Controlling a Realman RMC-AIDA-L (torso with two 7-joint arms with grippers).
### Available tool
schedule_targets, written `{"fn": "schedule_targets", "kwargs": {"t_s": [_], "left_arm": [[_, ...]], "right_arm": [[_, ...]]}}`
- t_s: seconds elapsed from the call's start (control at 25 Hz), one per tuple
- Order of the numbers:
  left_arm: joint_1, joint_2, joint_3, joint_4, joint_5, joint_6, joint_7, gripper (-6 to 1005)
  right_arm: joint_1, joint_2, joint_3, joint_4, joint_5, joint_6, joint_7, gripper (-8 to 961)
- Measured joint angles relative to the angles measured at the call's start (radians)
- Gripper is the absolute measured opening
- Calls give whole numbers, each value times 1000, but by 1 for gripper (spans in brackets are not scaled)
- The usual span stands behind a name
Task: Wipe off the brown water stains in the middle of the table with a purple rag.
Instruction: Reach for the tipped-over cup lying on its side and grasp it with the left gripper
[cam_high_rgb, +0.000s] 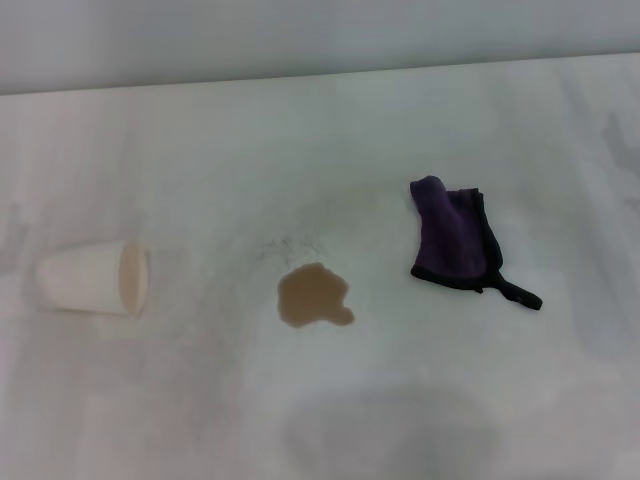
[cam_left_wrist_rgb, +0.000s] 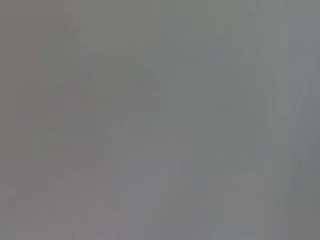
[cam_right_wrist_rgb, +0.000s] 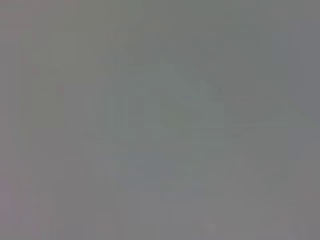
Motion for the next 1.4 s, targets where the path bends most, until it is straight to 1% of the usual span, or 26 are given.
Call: {"fn": "schedule_targets", "kwargs": {"t_s": [0.12, 0.24, 0.44, 0.76, 0.92, 1.04, 1.08, 1.2, 1.24, 1.4], "left_arm": [[-3, 0, 0, 0, -1, -1, -14, 875], [-10, 6, 1, 9, -3, -6, -62, 875], [-14, 9, 1, 51, -4, -10, -128, 875], [-20, 14, 1, 129, -15, -38, -284, 875], [-25, 21, 10, 189, 18, -58, -387, 875], [-18, 32, 11, 285, 129, -109, -507, 875], [-15, 40, 12, 317, 183, -126, -555, 875], [-14, 73, 12, 403, 362, -164, -685, 875], [-14, 81, 12, 423, 401, -171, -710, 875], [-18, 128, 20, 566, 678, -193, -908, 874]], "right_arm": [[6, 0, 0, -3, 0, 7, 0, 865], [11, -1, 0, -5, 0, 9, 0, 865], [19, -2, 0, -6, 0, 10, 0, 864], [12, -3, 0, -17, 0, 11, 0, 863], [11, -3, 0, -17, 0, 11, 0, 862], [11, -3, 0, -17, 0, 11, 0, 862], [11, -3, 1, -17, 0, 11, 0, 861], [11, -3, 18, -16, 0, 11, 0, 861], [12, -3, 26, -14, 0, 11, 0, 861], [18, -2, 42, -8, 0, 11, 0, 860]]}}
